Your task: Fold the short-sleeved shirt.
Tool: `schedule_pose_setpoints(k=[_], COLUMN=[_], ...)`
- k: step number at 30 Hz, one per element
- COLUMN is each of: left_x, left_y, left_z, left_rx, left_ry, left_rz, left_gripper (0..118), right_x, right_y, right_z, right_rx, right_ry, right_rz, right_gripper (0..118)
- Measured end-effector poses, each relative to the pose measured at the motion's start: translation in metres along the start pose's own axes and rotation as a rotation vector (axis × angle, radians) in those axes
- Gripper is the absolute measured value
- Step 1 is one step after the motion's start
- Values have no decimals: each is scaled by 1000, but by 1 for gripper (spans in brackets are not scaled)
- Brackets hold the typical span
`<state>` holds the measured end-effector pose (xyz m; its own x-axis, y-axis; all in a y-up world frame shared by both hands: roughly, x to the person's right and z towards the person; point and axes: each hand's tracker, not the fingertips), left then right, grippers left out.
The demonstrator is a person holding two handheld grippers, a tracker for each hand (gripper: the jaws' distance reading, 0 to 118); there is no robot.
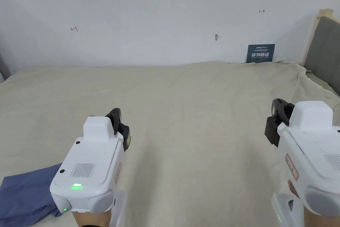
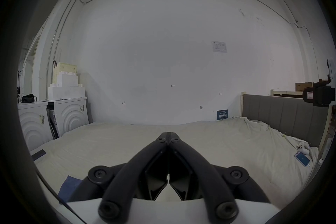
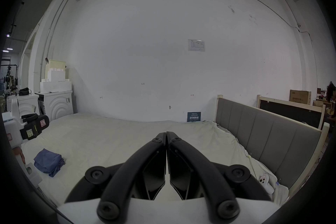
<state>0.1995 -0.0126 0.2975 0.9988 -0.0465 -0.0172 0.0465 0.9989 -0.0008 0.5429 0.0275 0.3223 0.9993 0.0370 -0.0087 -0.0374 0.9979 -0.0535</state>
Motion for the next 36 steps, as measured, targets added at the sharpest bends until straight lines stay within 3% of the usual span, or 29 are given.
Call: schedule_pose_setpoints(k=[36], left_x=[-2], left_y=[8], left_z=[3], left_rx=[9], left_ry=[-12], left_rz=[10], left_gripper=[0], right_x=[-1], right_y=[7], right_z=[6], right_rx=[9], right_ry=[19], right_rz=[1], right_gripper=[0])
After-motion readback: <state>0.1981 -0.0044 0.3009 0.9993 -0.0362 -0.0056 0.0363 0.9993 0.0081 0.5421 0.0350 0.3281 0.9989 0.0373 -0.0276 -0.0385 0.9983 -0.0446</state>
